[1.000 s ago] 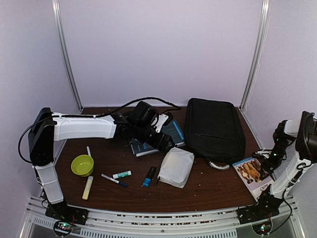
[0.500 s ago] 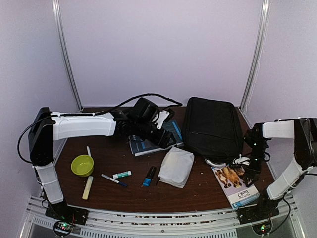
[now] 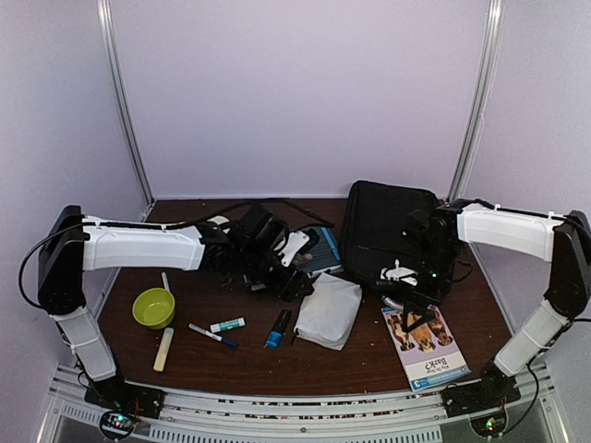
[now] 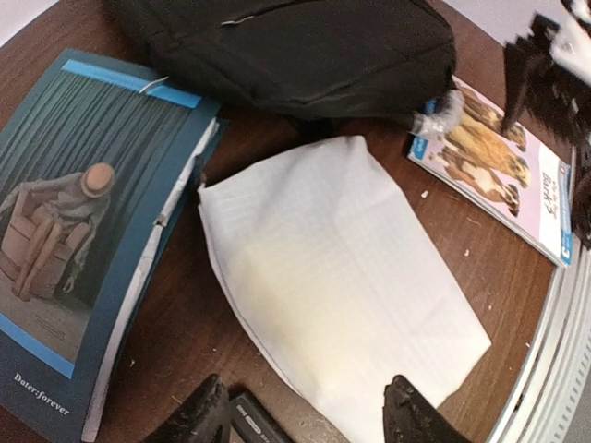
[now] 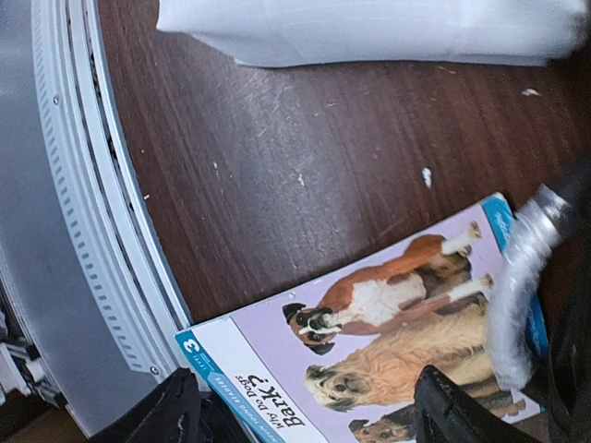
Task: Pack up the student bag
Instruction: Move the book to the corner of the board, then adjust the book at the corner of the board.
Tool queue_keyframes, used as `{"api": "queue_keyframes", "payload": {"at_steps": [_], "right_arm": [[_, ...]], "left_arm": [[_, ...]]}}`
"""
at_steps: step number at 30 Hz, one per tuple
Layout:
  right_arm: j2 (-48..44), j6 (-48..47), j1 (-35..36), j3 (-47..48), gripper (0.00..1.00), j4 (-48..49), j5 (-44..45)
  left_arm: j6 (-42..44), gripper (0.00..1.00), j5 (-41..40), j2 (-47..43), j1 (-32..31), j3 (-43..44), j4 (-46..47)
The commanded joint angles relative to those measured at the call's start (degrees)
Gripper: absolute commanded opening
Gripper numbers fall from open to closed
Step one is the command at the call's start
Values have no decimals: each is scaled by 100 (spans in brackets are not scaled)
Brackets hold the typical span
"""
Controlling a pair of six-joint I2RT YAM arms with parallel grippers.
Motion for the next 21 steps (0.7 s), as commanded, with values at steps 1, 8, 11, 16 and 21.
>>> {"api": "queue_keyframes", "payload": {"at_steps": [1, 8, 11, 16, 21], "right_arm": [[-820, 531, -718, -241, 80, -175, -150], [-970, -137, -2779, -361, 79, -849, 582], [-809, -360, -3185, -647, 81, -904, 856], [-233, -360, -3328, -936, 82, -602, 802], [429, -257, -3328, -828, 81, -365, 675]], "left_arm": [[898, 58, 187, -380, -489, -240, 480], [2260, 58, -116, 64, -1391, 240, 952], [2884, 59, -346, 448, -1583, 645, 952], [3762, 60, -381, 1082, -1775, 1290, 1107], [4635, 59, -115, 1690, -1898, 2070, 845]]}}
